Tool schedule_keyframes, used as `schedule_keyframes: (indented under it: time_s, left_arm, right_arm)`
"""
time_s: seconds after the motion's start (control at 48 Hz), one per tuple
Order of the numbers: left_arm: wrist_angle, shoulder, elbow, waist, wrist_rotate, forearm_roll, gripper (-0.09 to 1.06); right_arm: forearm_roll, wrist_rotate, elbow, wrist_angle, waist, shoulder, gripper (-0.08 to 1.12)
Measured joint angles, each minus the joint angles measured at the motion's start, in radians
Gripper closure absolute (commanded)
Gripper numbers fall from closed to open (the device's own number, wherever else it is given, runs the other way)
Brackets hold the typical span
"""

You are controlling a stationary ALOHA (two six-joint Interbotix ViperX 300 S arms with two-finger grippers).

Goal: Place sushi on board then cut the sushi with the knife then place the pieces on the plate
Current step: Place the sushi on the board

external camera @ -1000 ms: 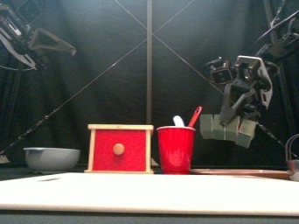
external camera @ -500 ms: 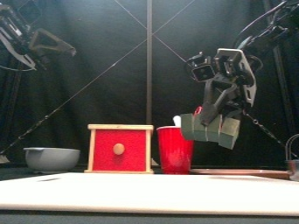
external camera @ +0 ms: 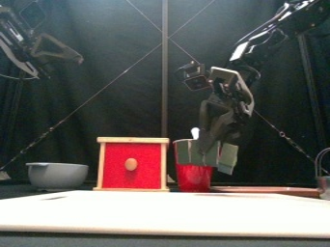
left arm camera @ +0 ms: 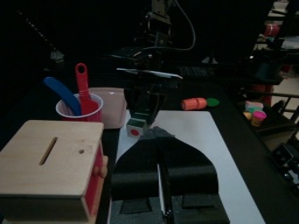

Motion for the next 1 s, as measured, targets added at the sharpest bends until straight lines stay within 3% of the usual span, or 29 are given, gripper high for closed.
schedule_keyframes:
  time_s: [0.479, 0.792, 1.0]
  left_arm:
    - [0.000, 0.000, 0.008, 0.000, 0.003, -0.009, 1.00]
    - [0.000, 0.000, 0.008, 0.000, -0.002, -0.011, 1.00]
    - [0.000, 0.000, 0.012, 0.000, 0.000, -0.023, 1.00]
  right_arm:
    - [-0.451, 0.890, -0.031, 0.206, 0.239, 0.051, 0.47]
    - [-0.413, 1.124, -0.121, 0.310, 0.295, 0.135, 0.47]
    - [-0.249, 1.134, -0.227, 0.430, 0.295, 0.201, 0.47]
